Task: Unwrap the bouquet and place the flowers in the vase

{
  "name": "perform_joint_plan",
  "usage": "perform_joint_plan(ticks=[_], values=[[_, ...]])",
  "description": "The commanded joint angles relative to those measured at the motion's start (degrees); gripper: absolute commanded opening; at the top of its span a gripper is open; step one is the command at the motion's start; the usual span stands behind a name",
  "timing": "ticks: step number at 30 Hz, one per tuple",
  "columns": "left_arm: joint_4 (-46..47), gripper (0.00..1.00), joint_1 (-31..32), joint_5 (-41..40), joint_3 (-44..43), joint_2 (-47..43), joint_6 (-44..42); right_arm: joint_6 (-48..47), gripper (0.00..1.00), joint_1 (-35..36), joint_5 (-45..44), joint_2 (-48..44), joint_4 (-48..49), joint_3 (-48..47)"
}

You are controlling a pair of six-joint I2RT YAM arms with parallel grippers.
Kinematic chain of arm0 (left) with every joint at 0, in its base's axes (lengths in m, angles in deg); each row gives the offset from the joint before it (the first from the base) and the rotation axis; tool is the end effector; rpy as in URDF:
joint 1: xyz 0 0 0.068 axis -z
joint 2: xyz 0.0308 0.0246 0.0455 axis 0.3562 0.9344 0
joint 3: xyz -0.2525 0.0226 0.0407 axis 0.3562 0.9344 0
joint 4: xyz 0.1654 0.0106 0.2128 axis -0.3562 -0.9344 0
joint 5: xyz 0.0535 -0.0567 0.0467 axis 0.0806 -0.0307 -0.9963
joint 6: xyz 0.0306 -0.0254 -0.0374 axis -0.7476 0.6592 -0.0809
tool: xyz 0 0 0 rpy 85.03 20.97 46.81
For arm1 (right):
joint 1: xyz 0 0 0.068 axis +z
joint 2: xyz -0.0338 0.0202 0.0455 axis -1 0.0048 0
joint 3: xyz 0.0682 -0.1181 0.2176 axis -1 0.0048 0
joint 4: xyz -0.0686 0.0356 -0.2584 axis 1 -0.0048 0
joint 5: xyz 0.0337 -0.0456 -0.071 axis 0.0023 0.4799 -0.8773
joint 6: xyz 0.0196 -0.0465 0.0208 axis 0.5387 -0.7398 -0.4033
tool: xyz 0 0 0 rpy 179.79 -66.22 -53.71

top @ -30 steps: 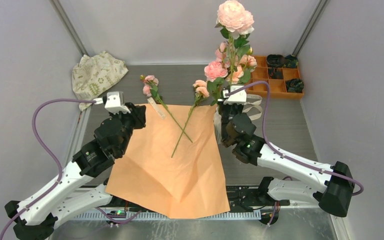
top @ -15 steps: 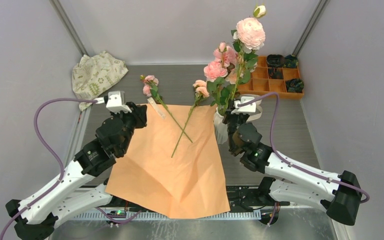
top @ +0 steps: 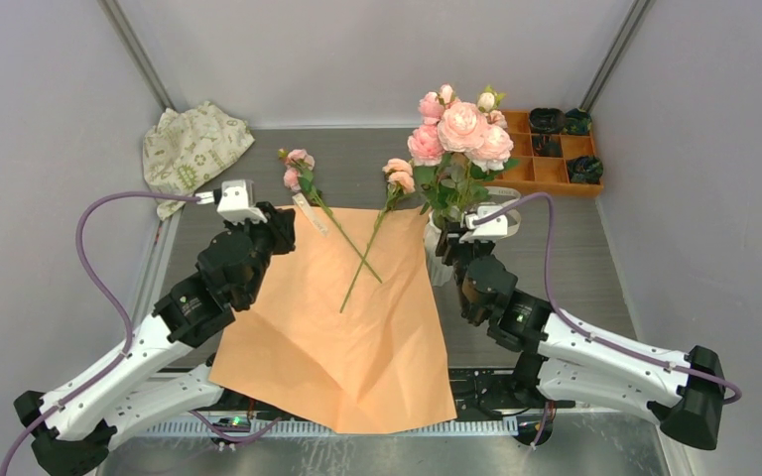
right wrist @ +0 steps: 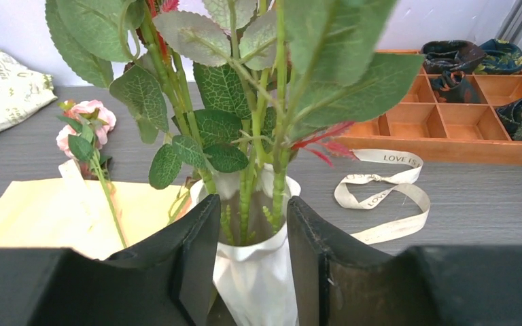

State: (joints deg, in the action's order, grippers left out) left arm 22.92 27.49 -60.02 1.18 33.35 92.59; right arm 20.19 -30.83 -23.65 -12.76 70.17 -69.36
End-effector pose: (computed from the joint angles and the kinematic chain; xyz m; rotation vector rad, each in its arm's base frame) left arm 0.1403 -0.1227 0.3596 -0.1823 1.6651 -0.3929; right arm 0.1357 0.1658 0.3008 0.0270 1.5620 0.0934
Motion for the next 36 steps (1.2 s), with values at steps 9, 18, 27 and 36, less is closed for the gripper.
perform_joint_plan(ticks=[9,18,27,36], values=[[3.81,0.26,0.17,0.17,-0.08,1.58,1.24,0.49,0.50,10.80,-9.22,-8.73,-5.23,-2.99],[-2.05,0.34,-0.06,2.19,-5.61,11.71,5.95,-0.16,0.51,12.50,-4.04,-13.18,-7.35,-6.78],[-13.59,0.23,-12.50,19.00,-19.91,38.47,20.35,1.24,0.56,12.53,14.77,-14.22,-17.36,-21.28],[-13.99,0.20,-22.31,25.87,-34.98,64.04,22.57,1.68,0.62,12.56,14.54,-18.90,-21.73,-21.18]])
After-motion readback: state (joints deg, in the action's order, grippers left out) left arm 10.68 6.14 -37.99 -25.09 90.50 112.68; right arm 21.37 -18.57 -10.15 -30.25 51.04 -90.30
